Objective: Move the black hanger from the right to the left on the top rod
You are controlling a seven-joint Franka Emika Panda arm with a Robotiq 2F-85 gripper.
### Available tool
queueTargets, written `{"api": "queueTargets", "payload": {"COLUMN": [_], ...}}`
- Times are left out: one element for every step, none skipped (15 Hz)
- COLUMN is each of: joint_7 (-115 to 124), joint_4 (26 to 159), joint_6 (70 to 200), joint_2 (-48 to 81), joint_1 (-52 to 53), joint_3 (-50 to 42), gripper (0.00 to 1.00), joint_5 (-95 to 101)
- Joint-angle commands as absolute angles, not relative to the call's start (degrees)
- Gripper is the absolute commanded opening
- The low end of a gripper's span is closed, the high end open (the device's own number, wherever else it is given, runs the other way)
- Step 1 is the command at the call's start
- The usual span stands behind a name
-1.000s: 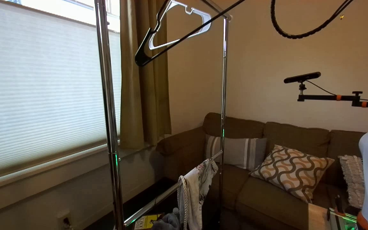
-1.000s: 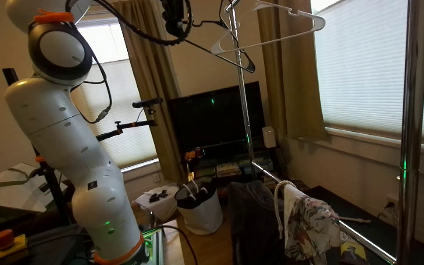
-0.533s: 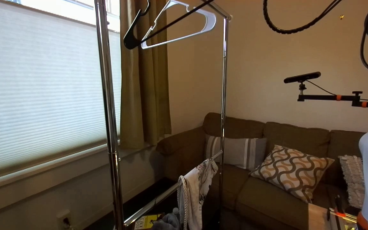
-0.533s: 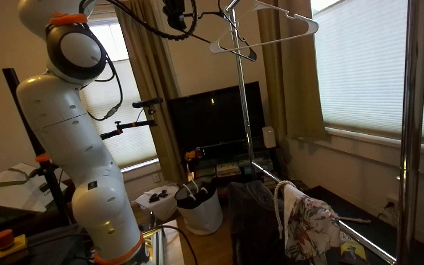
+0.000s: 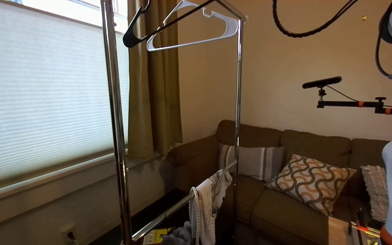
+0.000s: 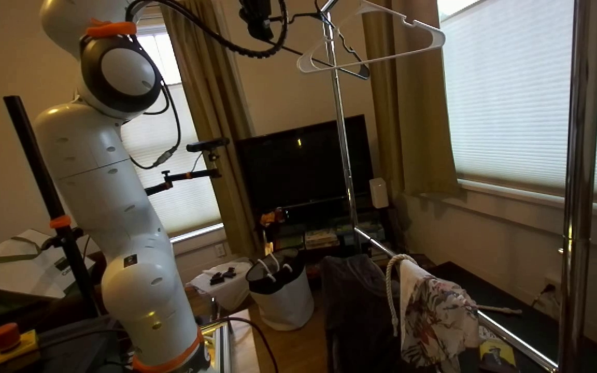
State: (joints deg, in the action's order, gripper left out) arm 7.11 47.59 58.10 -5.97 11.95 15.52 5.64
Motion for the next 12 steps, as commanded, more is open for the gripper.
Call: {"api": "queueTargets", "payload": {"joint_7": [8.1, 7.9, 8.1, 8.2, 8.1, 8.1, 8.3, 8.4, 8.5, 8.8, 8.9, 9.1], "joint_4": [46.1, 45.7, 45.4, 45.1, 44.6, 44.2, 43.7, 43.2, 42.8, 42.3, 41.9, 41.6], "joint_6": [60.8, 60.7, 60.5, 60.4, 60.6, 60.8, 61.1, 61.3, 61.8, 62.0, 62.0, 62.2], "joint_2": [-4.0, -3.2, -2.2, -1.3, -0.5, 0.2, 0.8, 1.4, 1.7, 1.9, 2.1, 2.1], "joint_1": [13.3, 13.7, 14.0, 14.3, 14.5, 14.7, 15.0, 15.2, 15.3, 15.5, 15.6, 15.8], "joint_3": [18.2, 19.0, 19.8, 20.5, 21.1, 21.6, 22.0, 22.4, 22.6, 22.8, 23.0, 23.3], "gripper": [0.01, 0.01, 0.01, 0.01, 0.01, 0.01, 0.01, 0.01, 0.01, 0.01, 0.01, 0.01], "joint_5": [9.1, 9.9, 10.6, 11.3, 11.7, 12.3, 12.7, 13.2, 13.5, 13.9, 14.2, 14.8]}}
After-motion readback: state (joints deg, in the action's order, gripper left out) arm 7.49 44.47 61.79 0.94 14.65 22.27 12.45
